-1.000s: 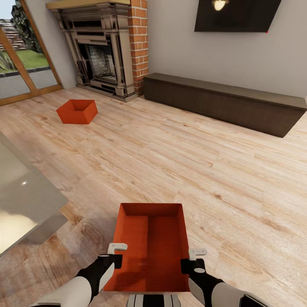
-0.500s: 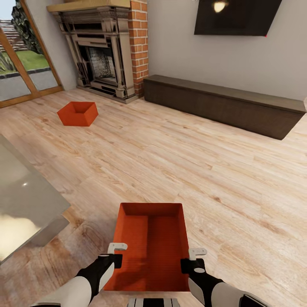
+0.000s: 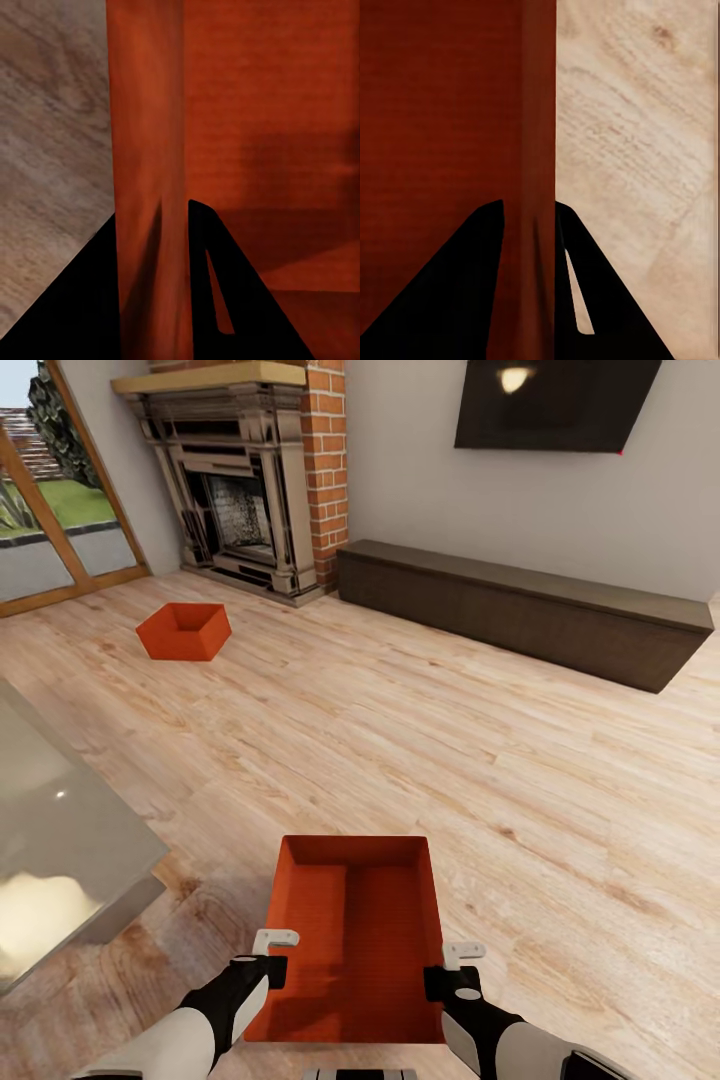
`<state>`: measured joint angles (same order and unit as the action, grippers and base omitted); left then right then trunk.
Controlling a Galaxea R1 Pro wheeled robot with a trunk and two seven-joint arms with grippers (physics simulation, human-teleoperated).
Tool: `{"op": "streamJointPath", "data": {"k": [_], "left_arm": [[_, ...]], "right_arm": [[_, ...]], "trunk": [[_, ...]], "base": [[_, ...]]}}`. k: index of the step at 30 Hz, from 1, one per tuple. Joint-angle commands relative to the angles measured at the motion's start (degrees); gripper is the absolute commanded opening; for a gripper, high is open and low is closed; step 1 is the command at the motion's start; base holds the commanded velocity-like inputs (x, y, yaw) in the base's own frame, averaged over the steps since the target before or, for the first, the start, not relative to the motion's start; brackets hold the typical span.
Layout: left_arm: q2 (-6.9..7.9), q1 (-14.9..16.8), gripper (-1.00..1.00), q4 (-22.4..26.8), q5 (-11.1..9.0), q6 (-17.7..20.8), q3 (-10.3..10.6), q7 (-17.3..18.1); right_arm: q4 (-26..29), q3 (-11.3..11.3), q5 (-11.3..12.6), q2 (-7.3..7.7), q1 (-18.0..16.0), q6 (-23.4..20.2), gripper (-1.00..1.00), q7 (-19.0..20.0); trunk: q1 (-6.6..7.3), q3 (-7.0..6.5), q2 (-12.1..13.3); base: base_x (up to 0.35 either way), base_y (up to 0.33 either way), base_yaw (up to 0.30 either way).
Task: Move the two storage containers from the living room to the garage. In the garage, place one container on the floor and stack the other container on top of it (either order is fine).
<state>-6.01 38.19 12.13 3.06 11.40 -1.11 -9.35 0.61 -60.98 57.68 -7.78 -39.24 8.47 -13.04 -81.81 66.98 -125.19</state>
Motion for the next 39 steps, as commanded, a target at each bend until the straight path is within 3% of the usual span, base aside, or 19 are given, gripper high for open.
{"op": "streamJointPath", "data": {"k": [1, 39], "left_arm": [[0.12, 0.0, -1.0, -0.1, 0.9, 0.6, 0.1, -0.5], [0.09, 0.0, -1.0, -0.1, 0.9, 0.6, 0.1, -0.5]], "right_arm": [[0.0, 0.5, 0.2, 0.18, 0.0, 0.5, -1.0, -0.4], [0.0, 0.5, 0.2, 0.22, 0.0, 0.3, -1.0, -0.2]], "trunk": [[0.23, -0.15, 0.4], [8.58, -6.97, 15.6]], "base": [[0.0, 0.0, 0.0], [0.0, 0.0, 0.0]]}}
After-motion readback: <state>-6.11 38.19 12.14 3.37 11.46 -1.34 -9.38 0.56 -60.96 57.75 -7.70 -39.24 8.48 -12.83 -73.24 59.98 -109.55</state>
